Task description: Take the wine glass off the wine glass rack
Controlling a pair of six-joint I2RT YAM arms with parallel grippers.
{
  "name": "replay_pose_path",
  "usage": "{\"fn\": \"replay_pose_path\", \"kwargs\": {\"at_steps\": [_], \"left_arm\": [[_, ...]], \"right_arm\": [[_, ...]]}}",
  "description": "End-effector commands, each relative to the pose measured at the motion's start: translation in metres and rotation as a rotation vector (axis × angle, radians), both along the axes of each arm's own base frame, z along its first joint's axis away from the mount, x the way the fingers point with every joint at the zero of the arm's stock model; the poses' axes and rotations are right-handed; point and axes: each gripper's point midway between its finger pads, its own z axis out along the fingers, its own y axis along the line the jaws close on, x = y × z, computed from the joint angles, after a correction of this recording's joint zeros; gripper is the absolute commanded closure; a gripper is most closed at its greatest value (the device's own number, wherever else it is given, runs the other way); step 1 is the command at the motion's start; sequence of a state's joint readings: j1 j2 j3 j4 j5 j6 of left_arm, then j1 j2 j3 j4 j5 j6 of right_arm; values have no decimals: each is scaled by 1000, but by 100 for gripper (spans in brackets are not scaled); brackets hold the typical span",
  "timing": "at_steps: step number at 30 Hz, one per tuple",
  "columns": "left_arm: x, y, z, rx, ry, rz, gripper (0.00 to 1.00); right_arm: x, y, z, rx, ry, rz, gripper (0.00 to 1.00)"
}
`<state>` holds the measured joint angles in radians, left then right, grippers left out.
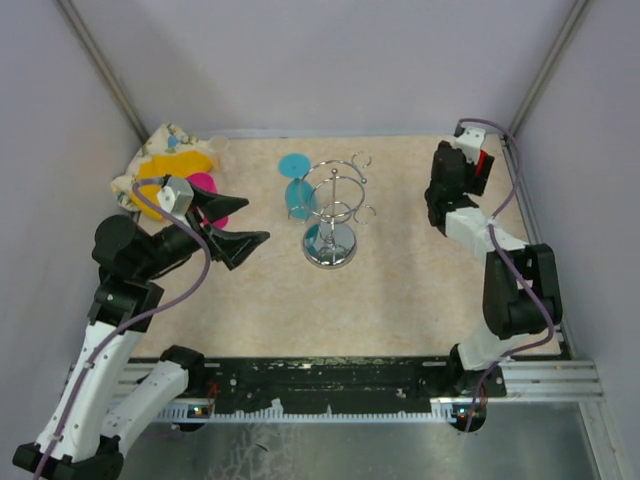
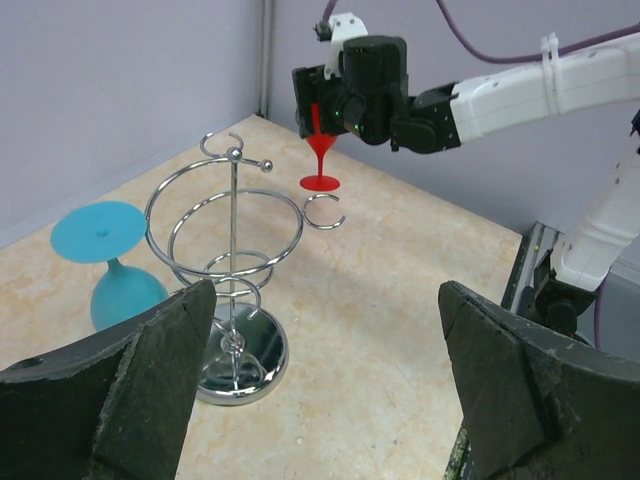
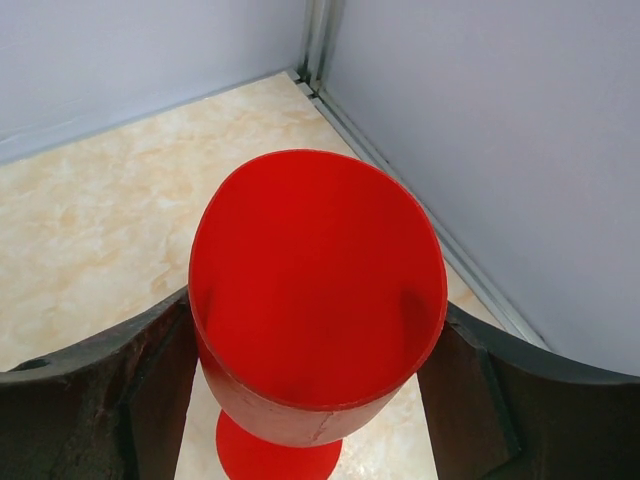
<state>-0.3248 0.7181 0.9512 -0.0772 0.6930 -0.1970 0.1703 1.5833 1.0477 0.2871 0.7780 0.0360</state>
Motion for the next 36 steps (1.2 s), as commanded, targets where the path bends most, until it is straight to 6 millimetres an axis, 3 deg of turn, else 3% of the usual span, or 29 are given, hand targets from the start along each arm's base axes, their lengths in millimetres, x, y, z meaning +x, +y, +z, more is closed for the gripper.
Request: {"fn": "replay_pose_path", "kwargs": {"at_steps": [1,6,18,26,32,36], "left_arm": [[3,4,14,-53,-33,38,2],[5,2,15,-62,-19,33,2],[10,10,13,-67,-21,93,2],[3,10,16,-79,-44,82,0],[3,15,15,-70,-47,113,0],[10,18,14,-88,-28,148,0]], "right_arm": [[5,-7,22,-19,-175,-73,27],[11,-8,-3,-41,-161,-76,27],[16,-4,-33,-41,-150,-48,21],[21,2,-49,-50,-106,-2,8],[15,2,-64,-54,-68,5,1],[2,0,-59,-46,-83,6,1]]}}
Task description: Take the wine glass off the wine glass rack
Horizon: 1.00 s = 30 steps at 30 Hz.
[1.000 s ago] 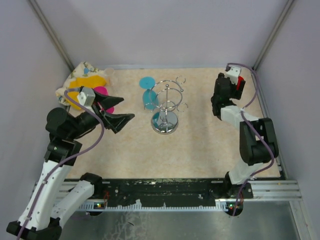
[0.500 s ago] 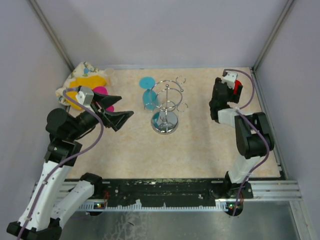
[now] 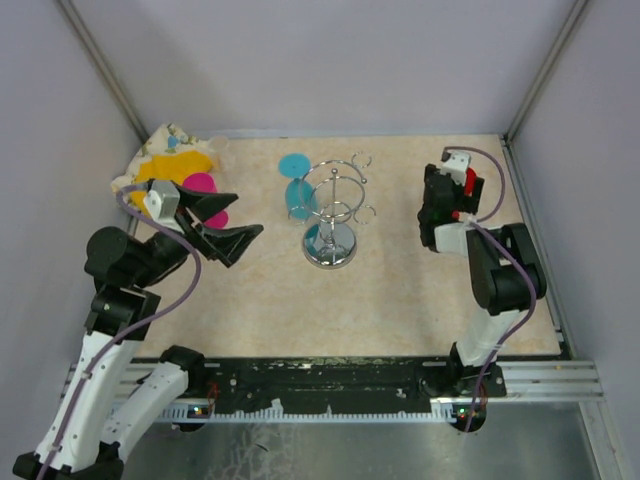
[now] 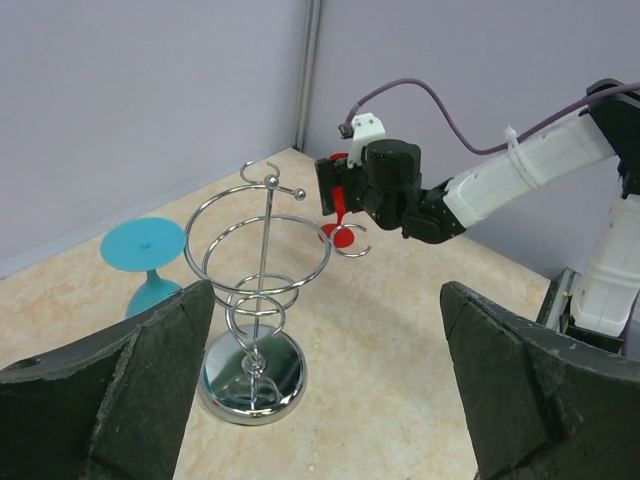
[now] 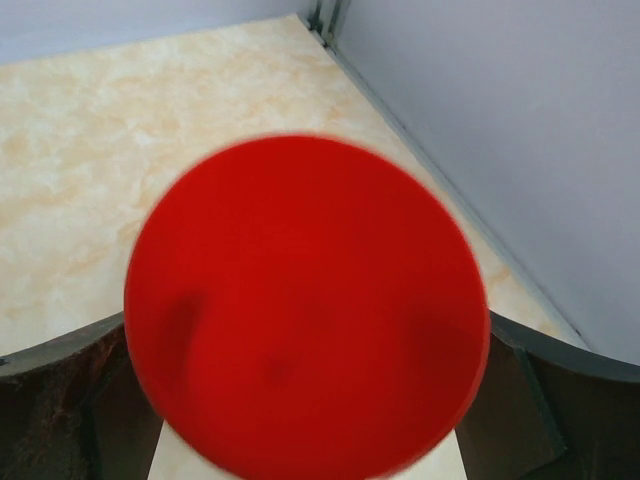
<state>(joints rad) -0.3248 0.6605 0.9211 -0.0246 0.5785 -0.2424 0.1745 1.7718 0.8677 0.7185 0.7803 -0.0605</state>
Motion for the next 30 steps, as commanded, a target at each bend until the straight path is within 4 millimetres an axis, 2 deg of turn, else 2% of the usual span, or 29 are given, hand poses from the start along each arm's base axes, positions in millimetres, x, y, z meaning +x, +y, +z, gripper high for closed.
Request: {"fn": "replay_pose_path", "kwargs": {"at_steps": [1,3,5,6,7,8,9,12,17,21,24,25,27,30], "left_arm": [[12,6,-1,-26,18,63,0],[26,9,-5,-45,72,114,0],[43,12,-13,-60,145,170,0],[51,14,-18,-65,187,199,6],[58,16,-21,-71,225,230,23],[64,19,-21,-89,245,255,33],[67,20,-20,-112,249,271,35],[80,26,-21,-170,272,328,32],[103,26,-37,-182,393,389,22],[116,22,-45,-205,459,376,12],[129,15,-58,-236,567,322,11],[132,12,-60,-255,602,292,14],[136,4,-63,-287,657,197,28],[151,-3,-69,-307,726,146,47]], "right_arm": [[-12,-1,19,28,-85,-8,1],[-23,-3,28,43,-109,-14,1],[-36,-5,47,62,-154,-18,1],[-43,-6,54,73,-170,-21,1],[-49,-6,59,84,-185,-21,1],[-56,-8,66,92,-203,-24,1],[-63,-9,74,100,-219,-25,1],[-77,-8,92,123,-254,-5,1],[-94,-9,121,135,-294,7,1],[-113,-5,150,180,-355,44,1],[-127,3,165,225,-375,87,1],[-131,7,170,235,-386,106,1],[-137,14,178,257,-404,143,1],[-144,26,186,286,-407,196,1]]}}
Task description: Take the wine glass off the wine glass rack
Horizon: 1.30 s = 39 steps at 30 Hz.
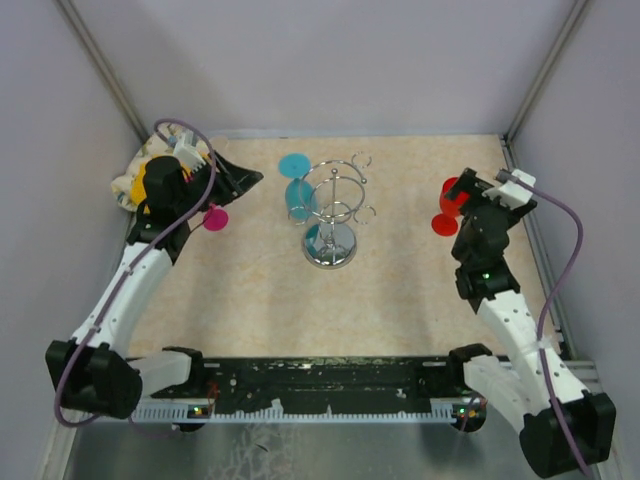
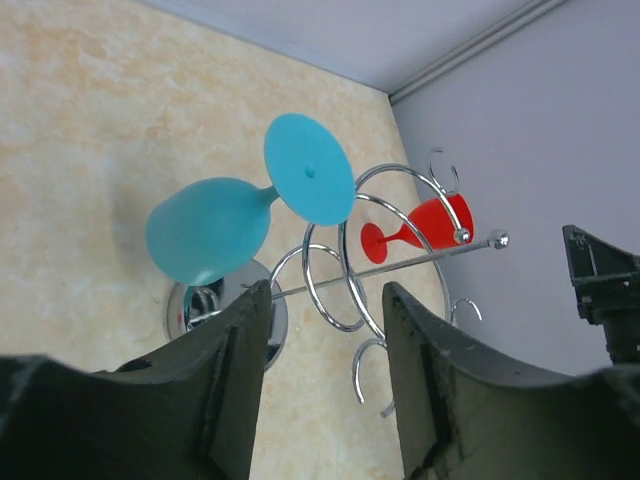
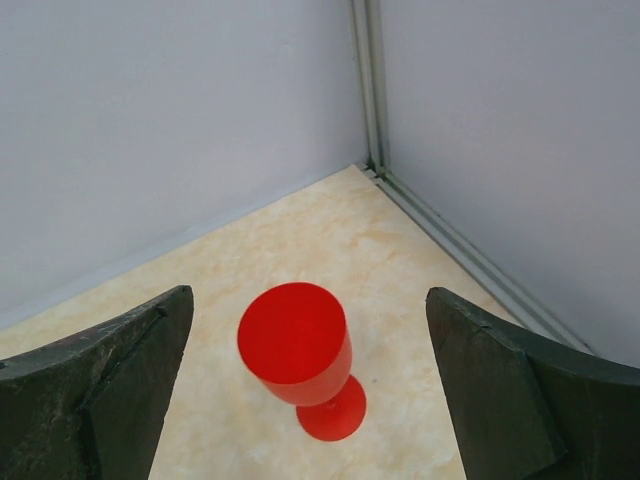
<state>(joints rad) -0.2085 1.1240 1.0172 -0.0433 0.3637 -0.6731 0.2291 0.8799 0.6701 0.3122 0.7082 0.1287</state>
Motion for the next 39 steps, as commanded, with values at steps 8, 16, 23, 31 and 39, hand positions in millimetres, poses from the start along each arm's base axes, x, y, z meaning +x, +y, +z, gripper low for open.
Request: {"fn": "replay_pose_path", "kwargs": {"at_steps": [8,16,23,31,39], "left_arm": [[37,-34,1,-194,119,-186,52],[61,-36,-5,-173,135,-171,49],[75,-39,-19,-179,175,-173,51],[90,-35,-27,-140,171,-134,51],[97,-41,-46,-141,218,-153,51]], "right_arm": [[-21,46,42,130,-83,242,1],[-31,49,54,122,-97,271,1],[-46,41,70,124,-160,256,2],[-50,39,72,116,-164,250,2],[-49,39,70,116,-160,252,2]]}}
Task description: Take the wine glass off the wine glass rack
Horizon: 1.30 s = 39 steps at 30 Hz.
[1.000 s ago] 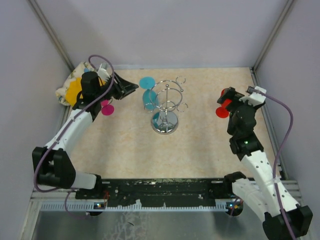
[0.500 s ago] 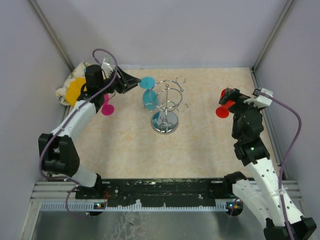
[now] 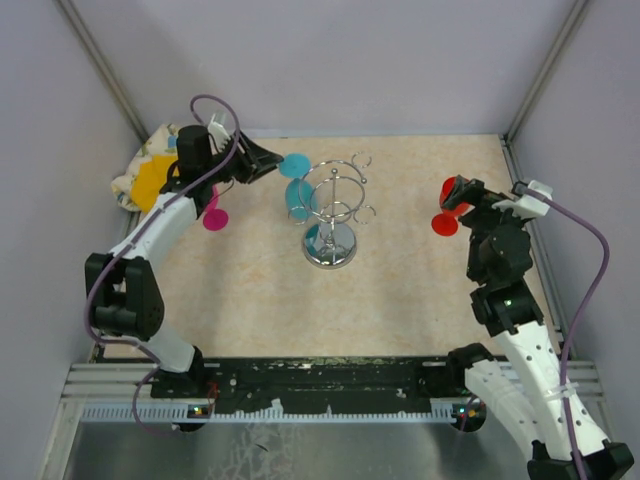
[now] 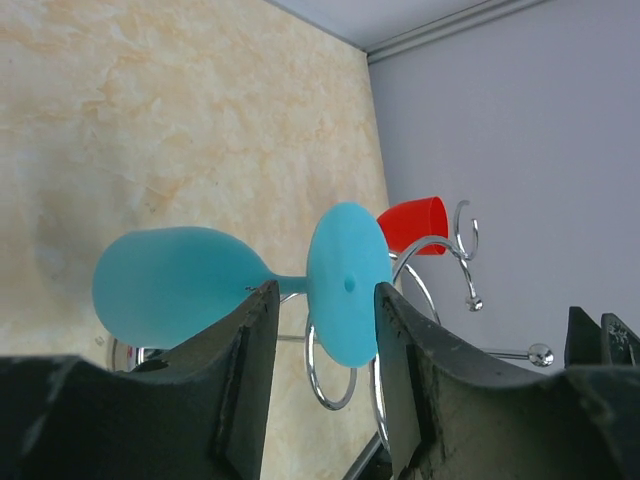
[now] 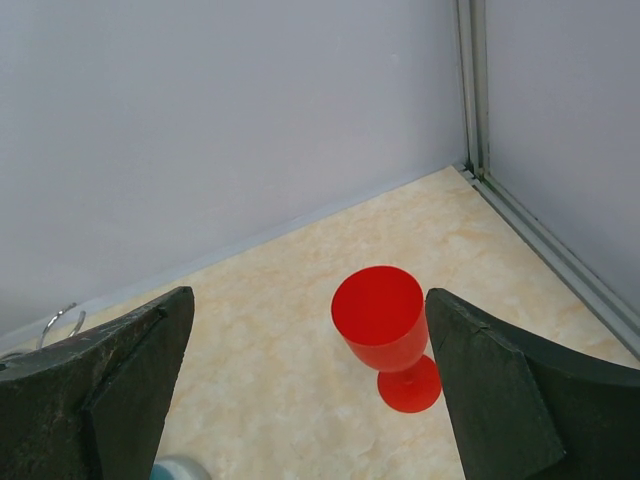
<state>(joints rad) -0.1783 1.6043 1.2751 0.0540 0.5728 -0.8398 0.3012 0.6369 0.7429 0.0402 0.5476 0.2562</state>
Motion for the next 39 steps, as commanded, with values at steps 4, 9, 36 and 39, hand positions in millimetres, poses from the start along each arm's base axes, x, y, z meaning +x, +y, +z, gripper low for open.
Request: {"fn": "replay_pose_path", "kwargs": {"at_steps": [4,9,36,39], "left_arm": [[8,-5,-1,-10,-13,-26,50],[8,-9,12,-27,-46,-25,52],[-6,-40,24,-124,-34,-143,73],[-6,-44,21,-130,-25,-159,72]], "right_arm": [[-5,-1,25,11,-65,-1,2],[-6,-3,23,11,-57,-11,2],[-13,-10,19,20,-62,-43,1],[-14,-11,18,19,-61,-48,1]]}}
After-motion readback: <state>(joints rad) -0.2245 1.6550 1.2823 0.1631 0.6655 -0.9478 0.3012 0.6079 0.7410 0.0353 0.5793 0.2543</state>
